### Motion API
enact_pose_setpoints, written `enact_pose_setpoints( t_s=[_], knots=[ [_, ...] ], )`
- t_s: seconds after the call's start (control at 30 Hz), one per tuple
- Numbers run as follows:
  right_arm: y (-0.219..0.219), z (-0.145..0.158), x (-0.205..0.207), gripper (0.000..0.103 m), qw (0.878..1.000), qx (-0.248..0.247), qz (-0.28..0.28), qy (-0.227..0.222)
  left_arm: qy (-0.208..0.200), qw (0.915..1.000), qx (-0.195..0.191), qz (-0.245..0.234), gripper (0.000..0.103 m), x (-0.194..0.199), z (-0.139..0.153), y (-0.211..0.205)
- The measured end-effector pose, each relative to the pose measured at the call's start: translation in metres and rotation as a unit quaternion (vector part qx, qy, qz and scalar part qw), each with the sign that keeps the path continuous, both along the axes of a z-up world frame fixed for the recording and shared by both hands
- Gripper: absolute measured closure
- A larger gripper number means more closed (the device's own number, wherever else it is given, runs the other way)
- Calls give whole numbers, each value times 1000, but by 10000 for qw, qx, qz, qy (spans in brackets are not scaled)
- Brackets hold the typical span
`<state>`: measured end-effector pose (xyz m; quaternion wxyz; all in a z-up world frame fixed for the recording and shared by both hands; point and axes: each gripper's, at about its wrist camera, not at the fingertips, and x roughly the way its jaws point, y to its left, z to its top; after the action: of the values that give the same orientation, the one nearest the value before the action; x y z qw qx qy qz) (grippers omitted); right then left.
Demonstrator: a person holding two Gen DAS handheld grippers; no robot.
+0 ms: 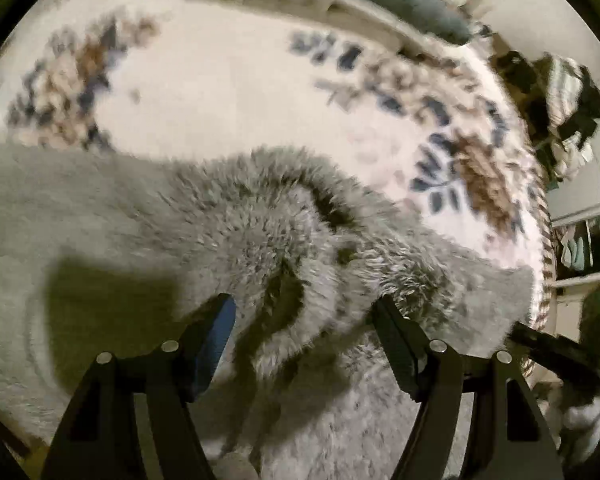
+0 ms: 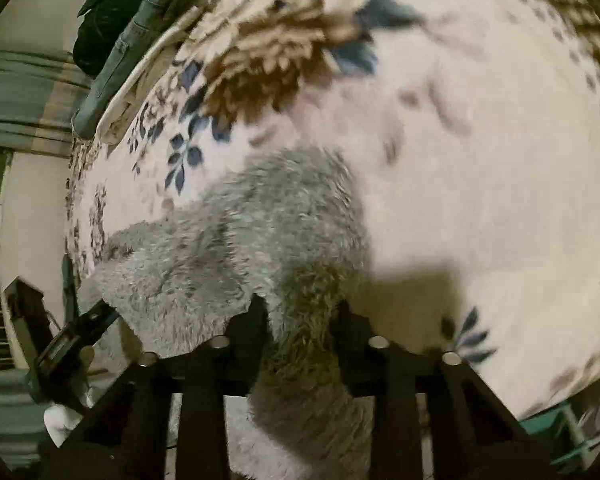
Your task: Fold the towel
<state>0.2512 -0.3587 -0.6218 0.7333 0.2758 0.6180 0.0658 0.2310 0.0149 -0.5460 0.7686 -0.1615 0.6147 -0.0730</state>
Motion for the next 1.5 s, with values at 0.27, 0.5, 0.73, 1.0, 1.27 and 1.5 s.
enact_pose_setpoints(
  t_s=[0.27,0.5,0.73,1.0,1.27,1.5],
  knots=[
    [1,5,18,72,9995,-278,113,96,102,9992,-236,296,32,-9,-8,12],
    [11,33,-2,16,9958,-919,48,17,-389,9964,-268,709,5,-80,43,77],
    [36,62,-39,15,9922,-1178,-220,-332,-235,9684,-29,2481,5,-142,18,209],
    [72,35,-43,15,9907,-1306,-298,-256,-725,9387,-432,3343,5,-107,-31,281],
    [106,30,-33,15,9899,-1362,-255,-291,-1098,9407,-190,3205,70,-81,-27,274],
    [113,33,-39,15,9931,-1084,-332,-290,-2304,9346,382,2684,87,-104,76,213]
  ],
)
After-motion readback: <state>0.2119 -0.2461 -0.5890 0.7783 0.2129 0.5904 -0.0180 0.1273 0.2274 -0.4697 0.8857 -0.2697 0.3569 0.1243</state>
